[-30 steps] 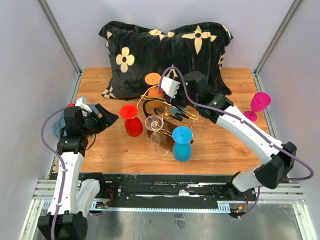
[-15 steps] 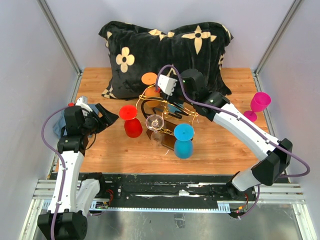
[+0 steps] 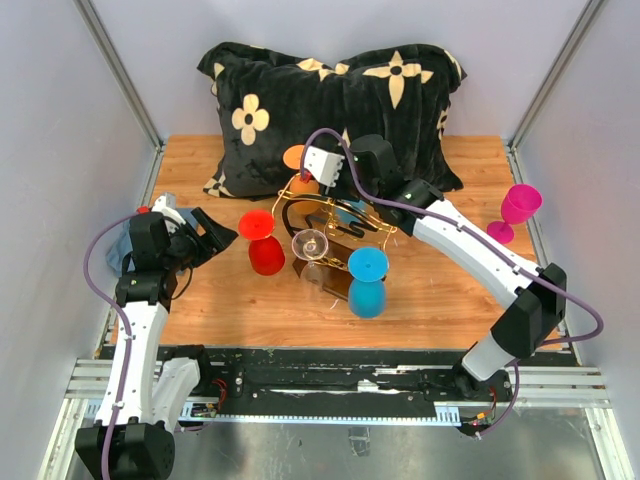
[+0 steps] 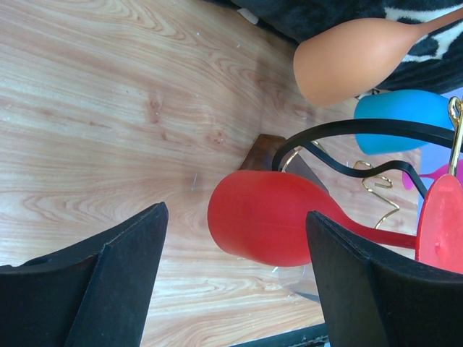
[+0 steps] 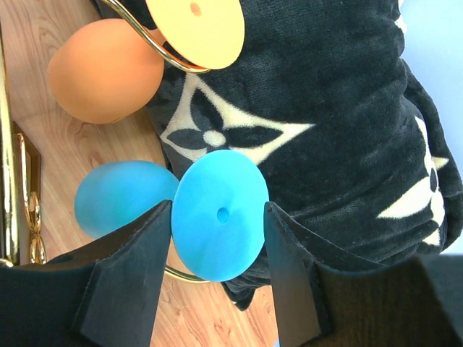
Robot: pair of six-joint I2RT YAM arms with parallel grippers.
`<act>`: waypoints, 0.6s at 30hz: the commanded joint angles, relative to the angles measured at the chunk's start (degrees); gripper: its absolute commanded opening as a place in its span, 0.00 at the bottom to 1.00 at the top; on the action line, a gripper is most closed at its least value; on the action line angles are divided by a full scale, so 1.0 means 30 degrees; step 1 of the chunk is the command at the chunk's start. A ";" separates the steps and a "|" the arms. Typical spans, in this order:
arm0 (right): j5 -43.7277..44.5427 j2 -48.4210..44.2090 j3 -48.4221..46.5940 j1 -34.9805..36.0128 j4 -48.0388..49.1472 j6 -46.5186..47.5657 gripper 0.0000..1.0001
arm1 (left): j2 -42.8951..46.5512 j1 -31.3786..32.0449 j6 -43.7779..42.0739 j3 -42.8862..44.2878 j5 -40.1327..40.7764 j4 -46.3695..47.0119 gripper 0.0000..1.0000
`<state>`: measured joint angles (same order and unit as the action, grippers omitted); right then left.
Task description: Take the wine glass off the wine glass rack
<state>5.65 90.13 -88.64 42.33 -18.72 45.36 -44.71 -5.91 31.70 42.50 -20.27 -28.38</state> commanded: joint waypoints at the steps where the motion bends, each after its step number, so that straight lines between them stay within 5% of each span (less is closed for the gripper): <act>1: 0.0854 0.0295 -0.0420 0.0305 0.0421 0.0438 0.53 | 0.0079 0.0029 -0.0471 0.0013 -0.0135 0.0122 0.83; 8: 0.2353 0.0655 -0.0641 0.0279 0.0125 0.0755 0.42 | 0.0032 0.0039 -0.0519 0.0027 -0.0135 0.0122 0.83; 18: 0.4352 0.0916 -0.0782 0.0453 0.0563 0.0886 0.05 | -0.0092 0.0063 -0.0402 0.0042 -0.0231 0.0236 0.83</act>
<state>12.27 92.55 -89.01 43.59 -19.22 46.83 -44.80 -5.91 31.07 42.50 -20.25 -28.38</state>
